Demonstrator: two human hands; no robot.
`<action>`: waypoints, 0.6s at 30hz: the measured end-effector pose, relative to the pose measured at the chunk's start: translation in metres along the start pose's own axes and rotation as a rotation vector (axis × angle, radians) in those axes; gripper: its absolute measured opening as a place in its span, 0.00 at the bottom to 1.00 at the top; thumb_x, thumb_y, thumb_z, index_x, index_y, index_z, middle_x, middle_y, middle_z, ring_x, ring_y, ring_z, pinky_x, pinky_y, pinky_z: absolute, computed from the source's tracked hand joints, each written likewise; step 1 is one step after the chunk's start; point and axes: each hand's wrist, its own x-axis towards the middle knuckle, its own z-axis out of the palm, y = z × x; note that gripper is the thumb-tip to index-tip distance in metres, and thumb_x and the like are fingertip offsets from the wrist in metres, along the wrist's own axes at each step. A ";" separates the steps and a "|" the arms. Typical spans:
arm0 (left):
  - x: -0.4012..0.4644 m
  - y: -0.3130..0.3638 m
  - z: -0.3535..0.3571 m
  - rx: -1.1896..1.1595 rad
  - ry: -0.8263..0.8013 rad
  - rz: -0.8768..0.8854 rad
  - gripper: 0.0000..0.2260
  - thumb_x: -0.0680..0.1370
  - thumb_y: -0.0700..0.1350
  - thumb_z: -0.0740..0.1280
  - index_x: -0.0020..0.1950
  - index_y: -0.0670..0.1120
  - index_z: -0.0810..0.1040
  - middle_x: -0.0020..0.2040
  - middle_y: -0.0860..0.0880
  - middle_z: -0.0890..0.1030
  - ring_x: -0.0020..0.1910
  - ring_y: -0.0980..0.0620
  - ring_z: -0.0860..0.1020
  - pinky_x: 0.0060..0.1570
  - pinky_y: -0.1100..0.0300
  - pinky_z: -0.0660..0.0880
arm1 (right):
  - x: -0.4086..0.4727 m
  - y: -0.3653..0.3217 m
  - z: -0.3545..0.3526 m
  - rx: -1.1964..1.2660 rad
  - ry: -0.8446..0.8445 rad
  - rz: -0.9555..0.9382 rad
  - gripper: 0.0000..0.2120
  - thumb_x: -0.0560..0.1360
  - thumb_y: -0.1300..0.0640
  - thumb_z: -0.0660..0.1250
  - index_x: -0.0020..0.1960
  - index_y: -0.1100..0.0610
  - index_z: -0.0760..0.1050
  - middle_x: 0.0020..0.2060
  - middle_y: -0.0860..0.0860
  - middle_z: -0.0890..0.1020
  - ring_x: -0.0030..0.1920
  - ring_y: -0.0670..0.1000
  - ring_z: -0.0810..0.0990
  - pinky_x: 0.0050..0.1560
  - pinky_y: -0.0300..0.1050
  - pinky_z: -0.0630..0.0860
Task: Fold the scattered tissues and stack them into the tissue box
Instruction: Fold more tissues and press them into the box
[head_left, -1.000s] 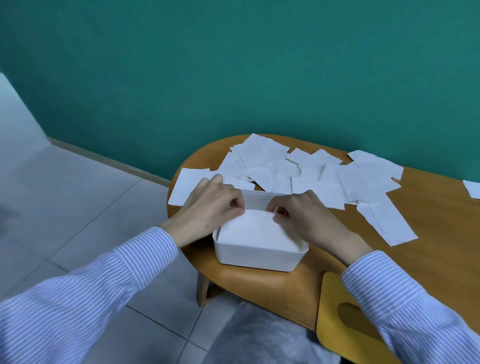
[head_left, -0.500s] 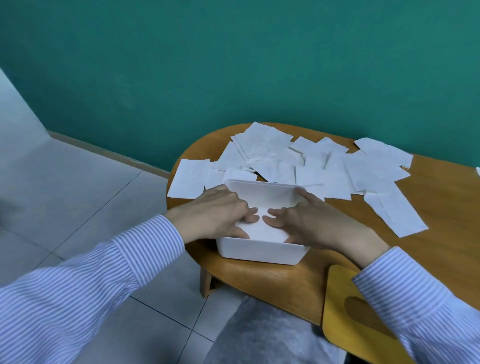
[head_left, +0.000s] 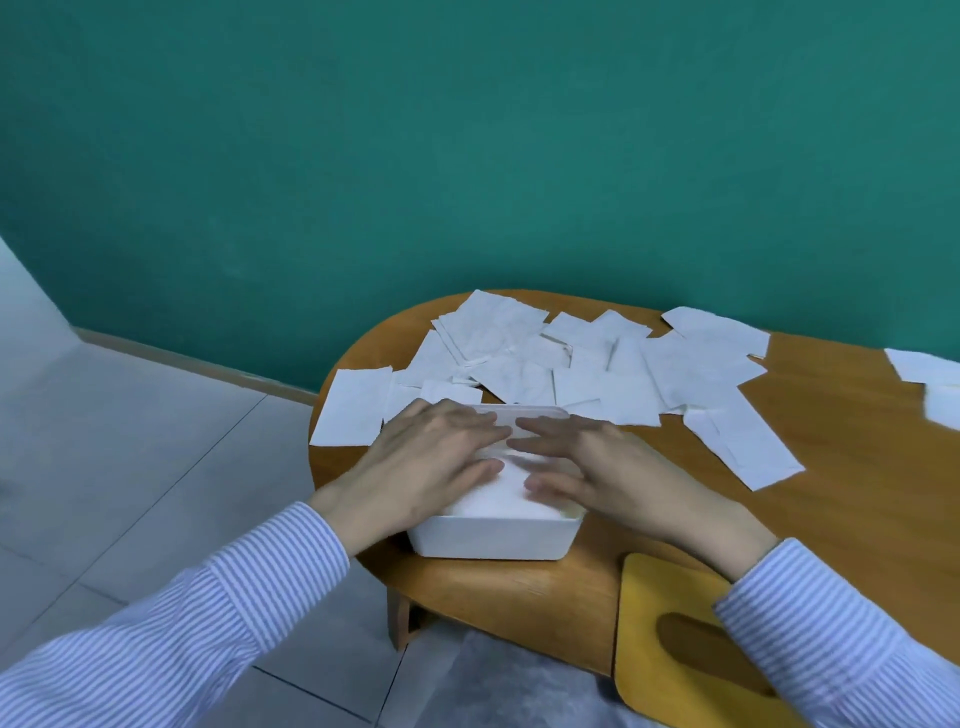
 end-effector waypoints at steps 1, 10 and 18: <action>0.003 0.007 0.001 0.008 0.040 0.000 0.21 0.84 0.61 0.55 0.76 0.57 0.68 0.76 0.56 0.69 0.74 0.55 0.65 0.68 0.55 0.63 | -0.009 0.004 -0.004 -0.005 0.046 0.022 0.23 0.80 0.42 0.62 0.73 0.43 0.68 0.75 0.40 0.64 0.74 0.44 0.63 0.68 0.36 0.61; 0.065 0.113 0.013 0.008 0.117 0.078 0.24 0.85 0.58 0.53 0.79 0.52 0.62 0.80 0.49 0.62 0.78 0.48 0.60 0.72 0.51 0.60 | -0.100 0.067 -0.023 -0.143 0.195 0.267 0.20 0.81 0.44 0.62 0.72 0.43 0.69 0.76 0.45 0.65 0.74 0.47 0.65 0.72 0.41 0.61; 0.138 0.190 0.063 -0.064 -0.036 0.043 0.23 0.85 0.54 0.54 0.79 0.48 0.60 0.81 0.48 0.59 0.79 0.49 0.58 0.73 0.49 0.60 | -0.152 0.148 0.002 -0.044 0.177 0.513 0.19 0.82 0.49 0.61 0.72 0.46 0.70 0.75 0.44 0.66 0.73 0.45 0.66 0.70 0.43 0.65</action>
